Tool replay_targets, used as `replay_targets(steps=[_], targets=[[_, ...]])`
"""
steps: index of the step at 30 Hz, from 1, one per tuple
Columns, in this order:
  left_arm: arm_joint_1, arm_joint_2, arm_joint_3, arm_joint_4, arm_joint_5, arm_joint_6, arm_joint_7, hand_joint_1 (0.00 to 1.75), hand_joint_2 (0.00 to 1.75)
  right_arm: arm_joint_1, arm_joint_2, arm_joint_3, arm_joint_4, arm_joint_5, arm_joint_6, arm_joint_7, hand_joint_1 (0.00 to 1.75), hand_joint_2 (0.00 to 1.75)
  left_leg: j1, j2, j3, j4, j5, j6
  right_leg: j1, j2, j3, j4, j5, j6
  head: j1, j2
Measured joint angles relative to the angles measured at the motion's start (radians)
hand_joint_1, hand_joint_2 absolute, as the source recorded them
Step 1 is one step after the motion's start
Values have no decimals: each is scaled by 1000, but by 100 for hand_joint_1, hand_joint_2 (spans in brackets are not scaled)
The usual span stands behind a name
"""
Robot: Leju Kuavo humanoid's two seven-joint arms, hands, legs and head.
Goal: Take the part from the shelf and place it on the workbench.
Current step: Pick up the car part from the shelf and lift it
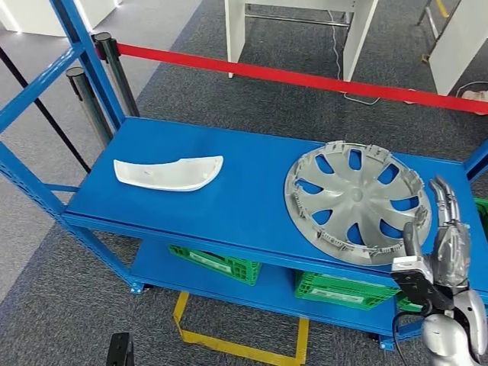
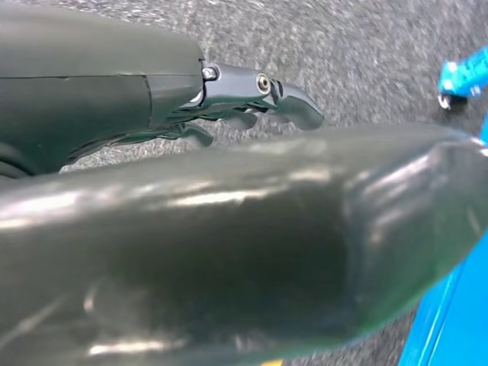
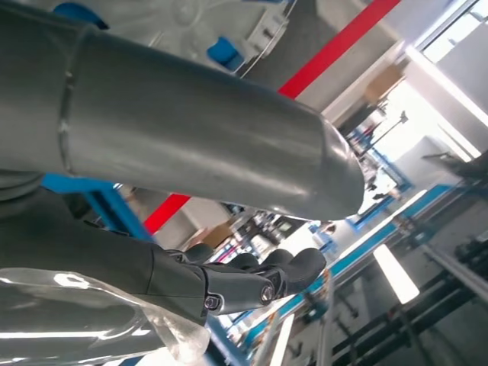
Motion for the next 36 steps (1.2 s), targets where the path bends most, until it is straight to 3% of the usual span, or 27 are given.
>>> replay_targets(steps=[2,4,5,8,9,10,11,13,15,19,21,23,24,25,26,28,30,34,36], targets=[[-2,-1,-5,0,-6,0,5,0,0,-24,-1,47,16,29,-5,11,0,0,-1,0,-3,2,1,-8,1,2,1,-3,-2,-12,-1,0],[-5,-2,-10,0,-9,0,7,0,0,-50,-2,90,34,50,-12,24,0,0,1,0,-12,25,-16,-18,-1,1,2,-5,0,-24,-4,0],[-7,-2,-12,0,-10,0,8,0,0,-64,-2,110,44,54,-15,34,0,0,3,0,-28,63,-39,-24,-3,-1,3,-6,1,-30,-5,0],[-8,-4,-15,1,-11,0,11,0,0,-103,2,159,82,54,-20,73,0,0,7,1,-116,254,-123,-34,-2,-4,5,-6,0,-38,-8,0],[-7,-4,-16,1,-11,1,12,0,0,-112,6,174,95,52,-21,87,0,0,7,1,-134,289,-127,-35,-1,-4,5,-5,0,-39,-8,0],[-7,-5,-16,1,-11,1,13,0,0,-120,10,188,106,46,-21,99,0,0,7,1,-135,288,-112,-33,-1,-4,6,-5,-1,-39,-8,0],[-7,-5,-17,1,-11,2,13,0,0,-129,14,201,116,37,-20,109,0,0,7,1,-119,247,-80,-31,-1,-4,8,-5,-2,-39,-8,0],[-8,-5,-19,1,-12,5,15,0,0,-147,23,222,131,12,-22,124,0,0,5,1,-60,109,-8,-21,1,-3,10,-5,-4,-36,-8,0],[-9,-5,-20,1,-15,8,19,0,0,-162,29,237,145,-2,-26,137,0,0,2,1,-24,20,17,-14,4,-3,6,-3,-5,-29,-7,0],[-8,-6,-22,1,-17,14,23,0,0,-183,36,257,175,3,-36,166,0,175,4,-1,-18,-3,17,3,3,-5,-4,5,-16,-8,-6,0],[-10,-6,-23,1,-18,16,23,0,0,-195,39,263,192,11,-39,183,0,175,7,-1,-13,-9,21,12,2,-4,-43,84,-61,-1,-3,0],[-11,-7,-25,1,-19,16,23,0,0,-200,45,270,214,21,-41,199,0,175,6,-1,-13,-9,20,16,2,-3,-111,220,-118,2,-2,0],[-11,-7,-26,1,-20,15,23,0,0,-199,49,275,224,27,-42,206,0,175,5,-1,-13,-9,19,17,2,-3,-137,268,-129,4,-2,0],[-11,-8,-27,1,-20,15,23,0,0,-198,53,280,232,34,-42,213,0,175,5,-1,-13,-9,19,17,2,-3,-147,280,-120,4,-2,0],[-11,-8,-28,1,-20,15,24,0,0,-198,58,285,240,43,-44,222,0,175,5,-1,-12,-8,18,16,2,-3,-135,249,-92,4,-2,0],[-12,-11,-28,1,-19,16,24,0,0,-200,69,296,252,63,-49,241,0,175,4,-2,-10,-6,16,12,2,-3,-71,111,-22,0,-2,0],[-13,-13,-28,1,-19,17,24,0,0,-201,83,308,263,78,-58,257,0,175,1,-3,-12,-1,14,4,4,-2,-19,10,9,-6,-2,0],[-12,-15,-28,1,-12,20,23,0,0,-190,110,325,278,102,-85,281,0,175,2,-4,-17,6,9,-15,4,0,-8,-8,12,-26,-3,0],[-12,-15,-28,1,-10,22,22,0,0,-188,120,332,282,112,-93,289,0,175,5,-3,-42,68,-31,-28,0,-2,-6,-12,15,-37,-5,0]])
